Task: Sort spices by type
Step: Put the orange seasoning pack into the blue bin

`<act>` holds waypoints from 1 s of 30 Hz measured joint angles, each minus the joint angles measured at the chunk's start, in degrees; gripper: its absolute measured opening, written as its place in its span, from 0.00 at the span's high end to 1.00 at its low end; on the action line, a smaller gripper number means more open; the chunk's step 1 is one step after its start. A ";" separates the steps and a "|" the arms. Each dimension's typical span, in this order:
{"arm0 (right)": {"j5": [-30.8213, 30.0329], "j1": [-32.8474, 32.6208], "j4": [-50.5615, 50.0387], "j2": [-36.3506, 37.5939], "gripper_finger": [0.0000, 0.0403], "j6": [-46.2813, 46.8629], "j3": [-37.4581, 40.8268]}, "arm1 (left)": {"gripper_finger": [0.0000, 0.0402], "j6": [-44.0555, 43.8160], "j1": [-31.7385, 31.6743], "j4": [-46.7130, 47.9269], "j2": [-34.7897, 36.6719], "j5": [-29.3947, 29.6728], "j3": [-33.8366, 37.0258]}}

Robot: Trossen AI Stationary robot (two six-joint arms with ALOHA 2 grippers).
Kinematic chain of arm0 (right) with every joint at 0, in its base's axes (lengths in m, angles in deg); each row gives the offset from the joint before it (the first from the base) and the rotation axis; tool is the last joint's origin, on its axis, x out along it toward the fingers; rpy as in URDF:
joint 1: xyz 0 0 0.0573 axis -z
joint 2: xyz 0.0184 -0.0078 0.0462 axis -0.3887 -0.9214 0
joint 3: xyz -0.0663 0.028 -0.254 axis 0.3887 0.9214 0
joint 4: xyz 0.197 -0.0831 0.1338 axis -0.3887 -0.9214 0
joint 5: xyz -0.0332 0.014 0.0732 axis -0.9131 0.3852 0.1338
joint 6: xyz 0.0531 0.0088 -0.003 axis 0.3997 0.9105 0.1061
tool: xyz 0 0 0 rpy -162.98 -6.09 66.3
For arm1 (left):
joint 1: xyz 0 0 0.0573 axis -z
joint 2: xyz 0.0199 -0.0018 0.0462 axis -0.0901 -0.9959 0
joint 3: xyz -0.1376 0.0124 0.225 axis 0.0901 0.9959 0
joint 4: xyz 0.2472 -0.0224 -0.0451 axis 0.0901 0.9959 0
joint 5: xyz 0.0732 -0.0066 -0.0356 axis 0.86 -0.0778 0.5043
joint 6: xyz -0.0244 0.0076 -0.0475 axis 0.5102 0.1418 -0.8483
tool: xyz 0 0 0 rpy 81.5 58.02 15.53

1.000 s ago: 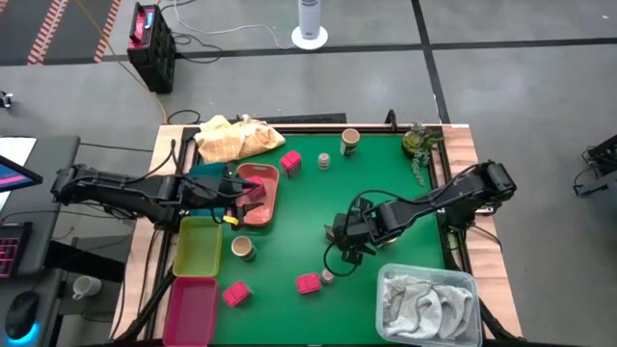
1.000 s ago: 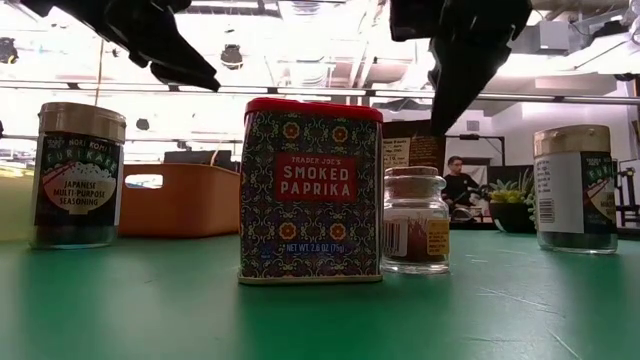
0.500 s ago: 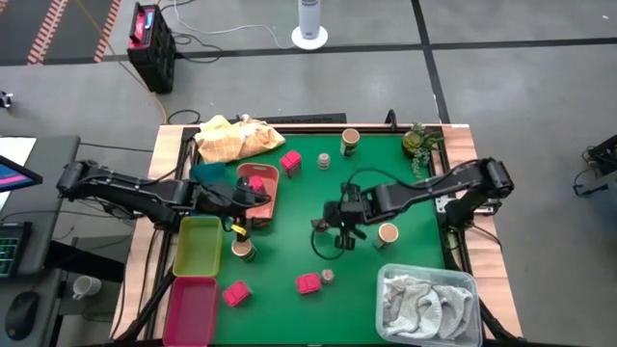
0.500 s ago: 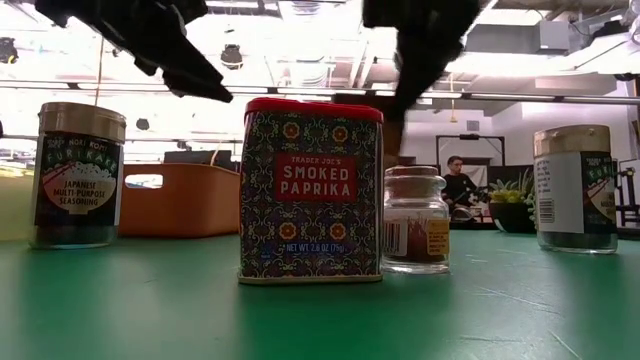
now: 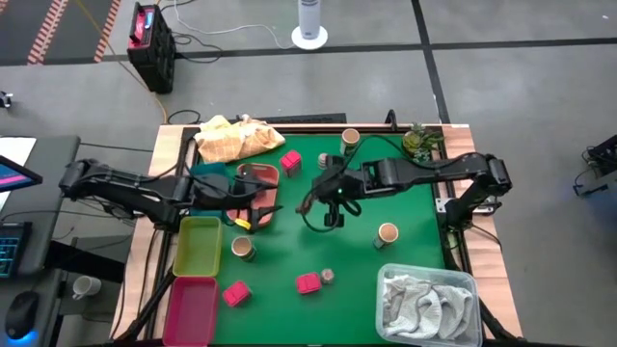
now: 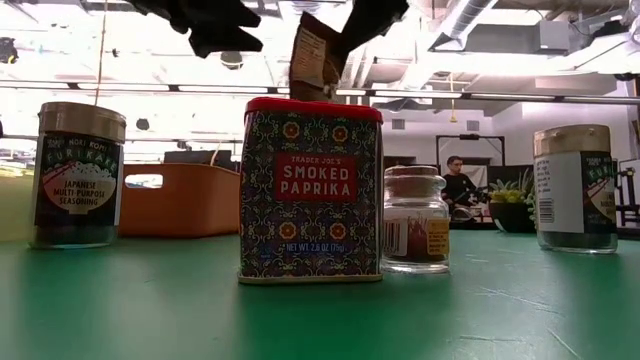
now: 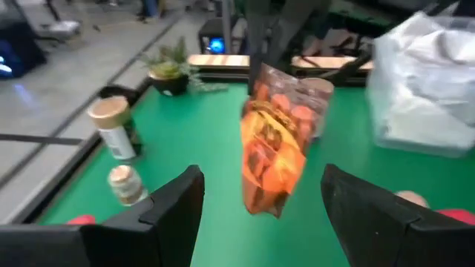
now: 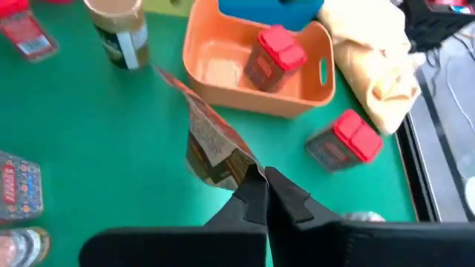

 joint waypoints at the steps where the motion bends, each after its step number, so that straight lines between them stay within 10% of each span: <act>1: 0.45 0.33 0.74 -0.01 0.96 -0.32 0.00 | 0.33 0.83 -0.01 -1.26 -0.70 1.05 0.00; 22: 1.55 5.00 6.05 -0.01 0.96 -0.22 0.00 | 0.27 4.53 0.00 -7.94 -9.52 -0.43 -5.81; 30: 1.83 3.44 9.36 -0.01 0.96 -2.88 0.00 | 0.27 6.62 -0.09 -8.11 -9.48 9.47 -5.84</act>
